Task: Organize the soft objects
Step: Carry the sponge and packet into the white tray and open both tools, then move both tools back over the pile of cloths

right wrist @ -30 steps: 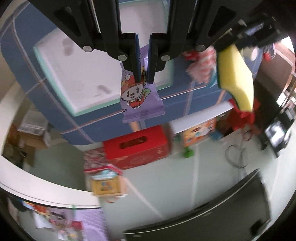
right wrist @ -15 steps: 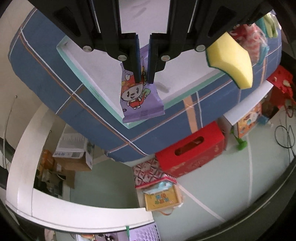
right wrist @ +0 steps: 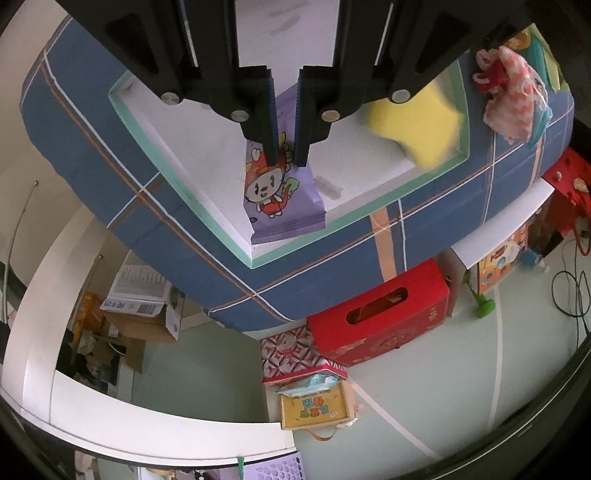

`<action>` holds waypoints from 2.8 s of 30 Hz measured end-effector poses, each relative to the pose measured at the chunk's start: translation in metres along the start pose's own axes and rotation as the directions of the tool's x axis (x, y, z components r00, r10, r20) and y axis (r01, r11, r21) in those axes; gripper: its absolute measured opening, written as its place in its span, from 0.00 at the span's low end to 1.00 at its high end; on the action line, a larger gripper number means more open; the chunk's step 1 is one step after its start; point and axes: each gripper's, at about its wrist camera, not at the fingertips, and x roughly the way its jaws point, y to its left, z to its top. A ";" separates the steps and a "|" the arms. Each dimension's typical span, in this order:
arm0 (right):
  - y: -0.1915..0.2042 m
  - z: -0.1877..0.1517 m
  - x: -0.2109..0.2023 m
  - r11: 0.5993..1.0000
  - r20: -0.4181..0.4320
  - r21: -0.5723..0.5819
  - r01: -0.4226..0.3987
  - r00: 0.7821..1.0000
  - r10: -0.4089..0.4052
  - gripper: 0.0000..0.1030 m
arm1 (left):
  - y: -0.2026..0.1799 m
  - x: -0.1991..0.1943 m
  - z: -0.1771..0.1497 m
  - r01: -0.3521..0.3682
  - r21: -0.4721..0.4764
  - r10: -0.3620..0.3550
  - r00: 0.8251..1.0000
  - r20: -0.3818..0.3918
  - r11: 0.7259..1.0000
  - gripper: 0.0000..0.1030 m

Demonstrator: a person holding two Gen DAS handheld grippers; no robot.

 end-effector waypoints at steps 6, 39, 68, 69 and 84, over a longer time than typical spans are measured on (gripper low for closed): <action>-0.006 -0.001 -0.005 1.000 -0.025 -0.001 0.023 0.999 -0.023 0.15 | 0.005 -0.012 -0.001 0.022 -0.033 -0.022 1.000 -0.012 0.999 0.44; 0.004 -0.008 -0.031 0.993 0.019 -0.114 -0.021 1.000 0.023 1.00 | 0.066 -0.081 -0.004 -0.078 -0.245 0.116 0.982 0.147 0.966 0.90; 0.151 -0.051 -0.047 0.863 -0.002 -0.444 -0.241 0.963 0.268 1.00 | 0.248 -0.175 -0.097 -0.216 -0.651 0.376 0.919 0.116 0.728 0.90; 0.153 -0.054 -0.046 0.857 -0.014 -0.449 -0.253 0.961 0.276 1.00 | 0.253 -0.174 -0.100 -0.211 -0.665 0.368 0.924 0.103 0.717 0.90; 0.200 -0.079 -0.037 0.789 -0.138 -0.487 -0.375 0.925 0.354 1.00 | 0.252 -0.131 -0.090 -0.164 -0.655 0.233 0.972 0.020 0.738 0.89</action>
